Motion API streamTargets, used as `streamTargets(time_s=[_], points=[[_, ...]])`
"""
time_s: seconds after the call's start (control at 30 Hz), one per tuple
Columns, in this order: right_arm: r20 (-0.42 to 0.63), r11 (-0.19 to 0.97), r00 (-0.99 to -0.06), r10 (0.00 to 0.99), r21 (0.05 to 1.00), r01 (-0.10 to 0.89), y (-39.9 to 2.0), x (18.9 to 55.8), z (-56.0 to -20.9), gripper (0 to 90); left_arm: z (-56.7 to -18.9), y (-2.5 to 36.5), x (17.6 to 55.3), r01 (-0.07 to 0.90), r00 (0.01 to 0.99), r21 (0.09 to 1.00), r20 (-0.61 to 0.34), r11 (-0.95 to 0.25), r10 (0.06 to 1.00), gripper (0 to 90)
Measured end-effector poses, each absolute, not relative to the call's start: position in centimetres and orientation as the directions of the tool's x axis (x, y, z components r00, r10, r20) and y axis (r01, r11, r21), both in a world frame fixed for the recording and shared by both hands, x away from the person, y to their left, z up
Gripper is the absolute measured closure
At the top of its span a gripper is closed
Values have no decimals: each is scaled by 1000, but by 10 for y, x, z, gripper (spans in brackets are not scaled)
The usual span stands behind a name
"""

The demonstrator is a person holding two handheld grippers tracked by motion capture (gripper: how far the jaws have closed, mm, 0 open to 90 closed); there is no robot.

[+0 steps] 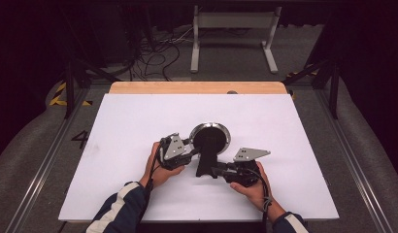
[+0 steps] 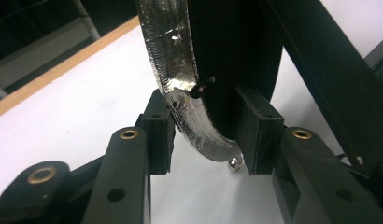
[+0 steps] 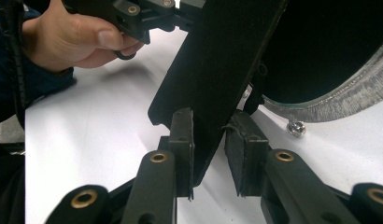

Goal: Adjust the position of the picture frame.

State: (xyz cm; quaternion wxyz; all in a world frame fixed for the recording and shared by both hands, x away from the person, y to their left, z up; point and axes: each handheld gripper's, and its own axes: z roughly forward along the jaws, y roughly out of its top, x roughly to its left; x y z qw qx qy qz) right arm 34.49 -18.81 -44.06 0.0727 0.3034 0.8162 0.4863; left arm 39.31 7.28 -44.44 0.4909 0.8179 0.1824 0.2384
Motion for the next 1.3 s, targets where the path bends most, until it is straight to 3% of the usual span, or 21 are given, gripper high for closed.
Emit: streamTargets(time_s=[0.4,0.7,0.9,1.3], points=[[160,356,-809,565,837,415,-192,346,-439,750,-446,69,391,44,784,878,265,-476,561,590],[152,371,-815,559,833,410,-193,346,-438,765,-450,75,396,101,849,884,163,-457,502,645],[158,368,-818,553,835,409,-192,345,-438,771,-450,74,395,99,857,877,166,-471,488,653],[171,353,-806,567,834,424,-192,345,-438,776,-452,67,390,81,812,855,241,-511,531,674]])
